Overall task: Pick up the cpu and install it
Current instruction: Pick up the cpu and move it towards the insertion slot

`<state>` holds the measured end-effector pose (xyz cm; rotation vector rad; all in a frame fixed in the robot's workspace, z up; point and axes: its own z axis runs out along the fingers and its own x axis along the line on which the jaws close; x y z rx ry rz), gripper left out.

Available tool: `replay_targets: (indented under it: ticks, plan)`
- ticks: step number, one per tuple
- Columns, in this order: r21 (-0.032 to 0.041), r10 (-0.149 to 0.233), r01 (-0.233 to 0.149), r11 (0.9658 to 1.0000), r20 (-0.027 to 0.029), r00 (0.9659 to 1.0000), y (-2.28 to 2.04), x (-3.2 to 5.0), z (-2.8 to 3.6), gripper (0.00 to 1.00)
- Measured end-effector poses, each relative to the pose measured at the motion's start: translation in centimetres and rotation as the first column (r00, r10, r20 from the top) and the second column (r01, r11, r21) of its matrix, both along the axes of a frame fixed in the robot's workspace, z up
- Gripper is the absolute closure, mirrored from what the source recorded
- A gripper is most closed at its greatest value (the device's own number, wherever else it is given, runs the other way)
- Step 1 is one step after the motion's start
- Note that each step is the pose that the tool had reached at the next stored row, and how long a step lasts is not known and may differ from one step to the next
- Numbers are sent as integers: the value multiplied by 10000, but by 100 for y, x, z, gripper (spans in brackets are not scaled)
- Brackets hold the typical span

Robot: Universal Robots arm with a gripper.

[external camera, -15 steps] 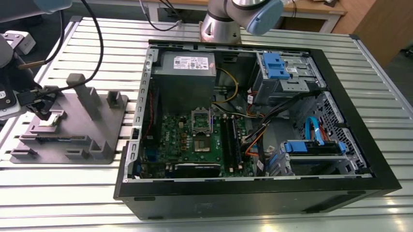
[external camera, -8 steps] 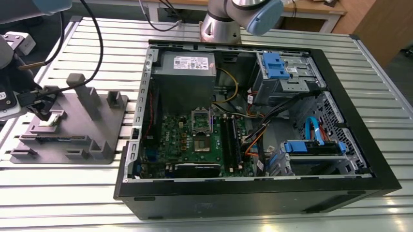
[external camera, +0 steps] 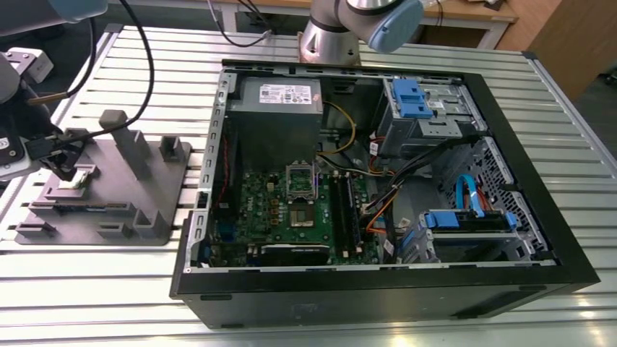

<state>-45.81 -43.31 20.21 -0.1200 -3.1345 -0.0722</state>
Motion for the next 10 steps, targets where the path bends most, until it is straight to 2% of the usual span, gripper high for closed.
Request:
replay_targets:
  ticks: [1,2,4,5,7,10]
  plan:
    - [-1,0,0,10000,0,10000,-1,-2,0,84]
    - [-2,1,-1,10000,-1,10000,-2,-5,0,84]
    - [-4,3,-3,10000,0,10000,-5,-13,-2,71]
    - [-5,4,-4,10000,-1,10000,-7,-17,-2,71]
    - [-7,7,-7,10000,-1,10000,-11,-26,-4,59]
    - [-10,10,-10,10000,-1,10000,-12,-33,-6,53]
